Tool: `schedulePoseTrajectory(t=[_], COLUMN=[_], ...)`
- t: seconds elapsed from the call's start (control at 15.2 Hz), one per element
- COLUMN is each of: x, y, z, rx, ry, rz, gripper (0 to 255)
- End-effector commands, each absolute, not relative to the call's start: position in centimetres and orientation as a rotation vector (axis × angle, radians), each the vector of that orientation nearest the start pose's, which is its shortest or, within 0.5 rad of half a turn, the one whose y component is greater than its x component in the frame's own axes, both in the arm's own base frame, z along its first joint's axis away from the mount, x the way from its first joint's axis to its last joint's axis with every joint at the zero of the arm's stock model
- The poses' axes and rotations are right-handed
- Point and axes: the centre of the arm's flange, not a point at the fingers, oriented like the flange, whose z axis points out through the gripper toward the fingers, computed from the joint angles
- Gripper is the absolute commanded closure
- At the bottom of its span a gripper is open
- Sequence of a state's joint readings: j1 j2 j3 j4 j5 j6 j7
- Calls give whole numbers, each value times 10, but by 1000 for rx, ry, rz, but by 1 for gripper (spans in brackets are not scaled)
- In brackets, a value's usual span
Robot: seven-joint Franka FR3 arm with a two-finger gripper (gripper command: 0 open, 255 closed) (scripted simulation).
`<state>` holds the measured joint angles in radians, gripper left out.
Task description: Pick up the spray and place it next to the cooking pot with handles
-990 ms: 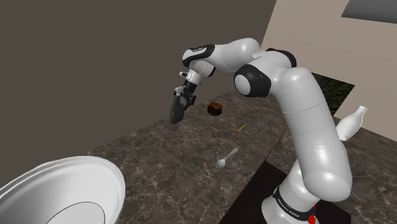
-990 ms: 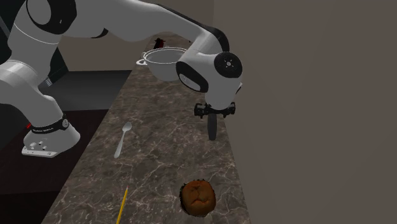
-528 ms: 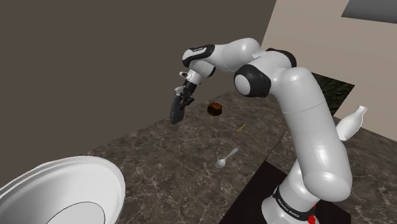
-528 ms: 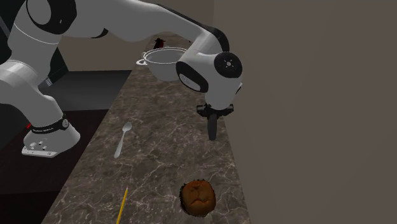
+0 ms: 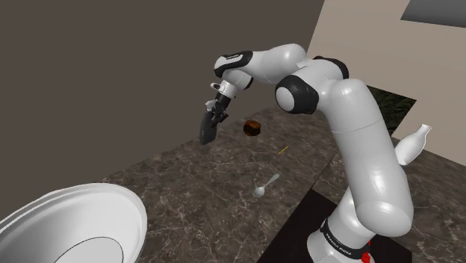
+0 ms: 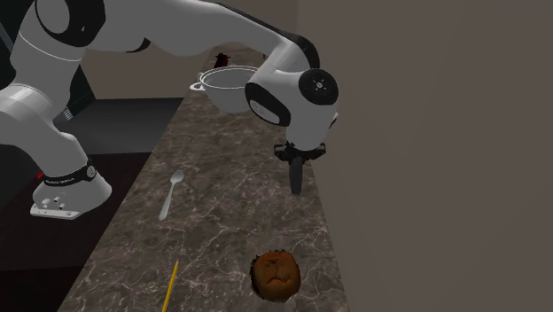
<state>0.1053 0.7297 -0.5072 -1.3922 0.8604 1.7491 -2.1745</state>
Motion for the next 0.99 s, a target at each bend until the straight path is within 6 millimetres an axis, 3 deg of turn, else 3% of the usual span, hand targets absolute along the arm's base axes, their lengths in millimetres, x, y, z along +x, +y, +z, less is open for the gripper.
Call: schedulePoseTrajectory(t=[0.0, 0.92], x=[692, 692], y=[-140, -140], z=[312, 386], rx=[-1926, -1926], ry=[-1906, -1906], rz=[-533, -533], gripper=[255, 255])
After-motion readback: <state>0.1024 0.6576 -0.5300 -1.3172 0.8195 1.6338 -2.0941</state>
